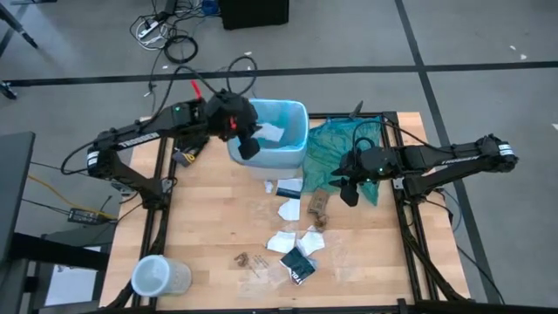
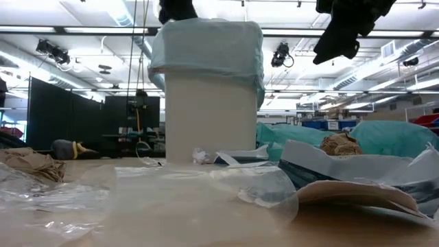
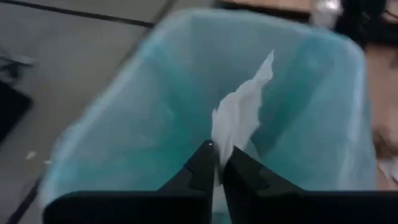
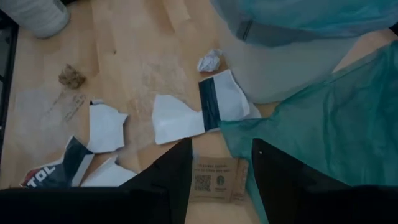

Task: Place trash/remove bag and relplace
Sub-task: Put the white napkin into the trash bin

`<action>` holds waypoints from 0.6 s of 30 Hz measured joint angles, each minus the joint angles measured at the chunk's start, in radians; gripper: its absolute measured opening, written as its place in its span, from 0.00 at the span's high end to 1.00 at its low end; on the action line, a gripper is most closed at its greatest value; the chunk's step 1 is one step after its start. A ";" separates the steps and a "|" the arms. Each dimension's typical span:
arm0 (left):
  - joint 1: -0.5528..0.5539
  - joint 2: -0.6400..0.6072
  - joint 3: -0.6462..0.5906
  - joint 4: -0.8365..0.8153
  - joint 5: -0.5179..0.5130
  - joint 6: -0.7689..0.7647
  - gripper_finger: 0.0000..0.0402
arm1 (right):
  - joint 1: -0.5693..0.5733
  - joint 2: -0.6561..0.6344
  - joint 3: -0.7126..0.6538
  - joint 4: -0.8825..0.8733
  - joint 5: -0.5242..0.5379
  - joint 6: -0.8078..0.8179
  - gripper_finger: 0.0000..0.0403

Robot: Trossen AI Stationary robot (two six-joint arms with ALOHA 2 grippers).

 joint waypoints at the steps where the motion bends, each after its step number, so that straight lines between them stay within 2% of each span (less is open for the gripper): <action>1: 0.010 0.000 -0.002 0.007 0.039 0.017 0.87 | 0.000 0.000 0.000 0.003 -0.002 -0.001 0.62; 4: 0.024 -0.002 0.009 0.062 0.115 0.041 0.79 | 0.000 0.000 0.000 0.010 -0.002 -0.006 0.60; 8: 0.019 -0.005 0.097 0.058 0.153 0.084 0.70 | 0.000 0.000 0.000 0.020 -0.009 -0.008 0.58; 11: 0.017 -0.009 0.145 0.031 0.151 0.102 0.63 | 0.000 0.000 0.000 0.020 -0.013 -0.014 0.56; 18: 0.027 0.016 0.147 -0.051 0.148 0.132 0.54 | 0.000 0.000 0.000 0.023 -0.030 -0.008 0.53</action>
